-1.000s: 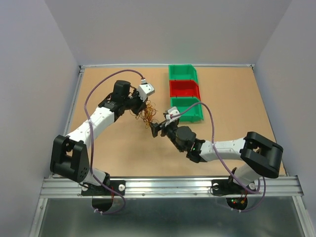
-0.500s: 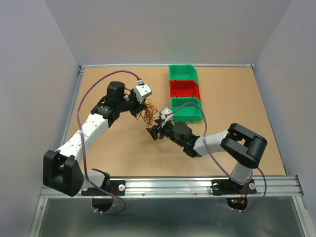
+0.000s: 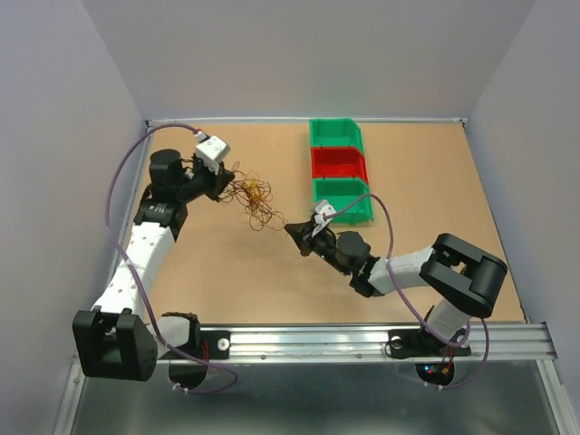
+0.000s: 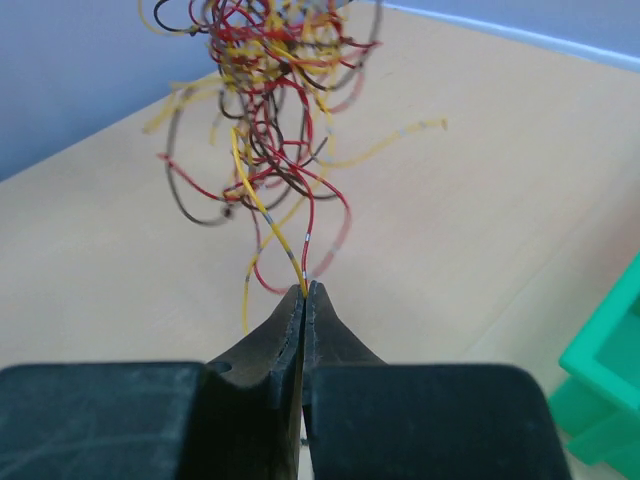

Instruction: Untangle the cables

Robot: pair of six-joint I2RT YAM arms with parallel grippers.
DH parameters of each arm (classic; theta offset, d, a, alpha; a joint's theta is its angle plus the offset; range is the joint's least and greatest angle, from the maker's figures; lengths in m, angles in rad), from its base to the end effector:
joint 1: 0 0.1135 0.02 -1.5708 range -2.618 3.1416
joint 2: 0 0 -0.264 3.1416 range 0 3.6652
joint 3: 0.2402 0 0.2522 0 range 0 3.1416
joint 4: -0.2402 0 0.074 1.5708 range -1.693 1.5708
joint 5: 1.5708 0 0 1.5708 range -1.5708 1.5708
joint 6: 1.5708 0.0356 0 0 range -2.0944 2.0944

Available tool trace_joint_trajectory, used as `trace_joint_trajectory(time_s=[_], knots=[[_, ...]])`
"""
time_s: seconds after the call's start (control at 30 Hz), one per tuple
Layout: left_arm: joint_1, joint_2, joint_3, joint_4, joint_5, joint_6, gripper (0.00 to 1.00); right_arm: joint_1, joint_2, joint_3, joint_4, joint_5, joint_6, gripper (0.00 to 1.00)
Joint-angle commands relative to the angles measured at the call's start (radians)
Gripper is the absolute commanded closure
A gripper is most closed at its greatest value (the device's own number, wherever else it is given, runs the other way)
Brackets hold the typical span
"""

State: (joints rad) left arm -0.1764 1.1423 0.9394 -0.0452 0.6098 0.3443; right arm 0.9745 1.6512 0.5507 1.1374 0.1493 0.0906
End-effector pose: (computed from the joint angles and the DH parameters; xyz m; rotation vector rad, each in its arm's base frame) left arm 0.2547 -0.0661 0.3377 0.8610 1.5739 -0.4327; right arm 0.1812 0.2575 0.1895 -0.5633 1.4763 0.7284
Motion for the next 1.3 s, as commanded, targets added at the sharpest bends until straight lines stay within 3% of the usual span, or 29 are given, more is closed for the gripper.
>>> trace_joint_trajectory(time_s=[0.0,0.17,0.37,0.5,0.53,0.7,0.87,0.93,1.07,1.27], knots=[[0.203,-0.004,-0.014,0.191,0.077,-0.152,1.0,0.0,-0.073,-0.064,0.09,0.099,0.011,0.99],[0.328,0.072,-0.019,0.28,0.172,-0.214,1.0,0.0,-0.184,-0.15,0.097,0.124,0.012,1.0],[0.382,0.134,-0.014,0.323,0.143,-0.253,1.0,0.0,-0.359,-0.273,0.102,0.179,0.006,0.99],[0.472,0.152,-0.007,0.352,0.197,-0.315,1.0,0.0,-0.601,-0.406,0.093,0.236,0.008,0.99],[0.485,0.151,-0.011,0.376,0.199,-0.326,1.0,0.0,-0.728,-0.435,0.079,0.245,0.011,0.99],[0.505,0.143,-0.027,0.404,0.157,-0.338,1.0,-0.002,-1.051,-0.497,-0.203,0.28,0.02,1.0],[0.575,0.172,-0.028,0.452,0.151,-0.402,1.0,-0.002,-1.318,-0.531,-0.349,0.354,0.023,0.99],[0.63,0.194,-0.021,0.464,0.183,-0.429,1.0,0.0,-1.378,-0.522,-0.45,0.36,0.024,0.99],[0.64,0.229,-0.017,0.481,0.24,-0.426,1.0,0.0,-1.467,-0.52,-0.536,0.316,0.024,0.99],[0.626,0.166,-0.06,0.521,0.261,-0.416,1.0,0.0,-1.403,-0.483,-0.559,0.181,0.015,0.99]])
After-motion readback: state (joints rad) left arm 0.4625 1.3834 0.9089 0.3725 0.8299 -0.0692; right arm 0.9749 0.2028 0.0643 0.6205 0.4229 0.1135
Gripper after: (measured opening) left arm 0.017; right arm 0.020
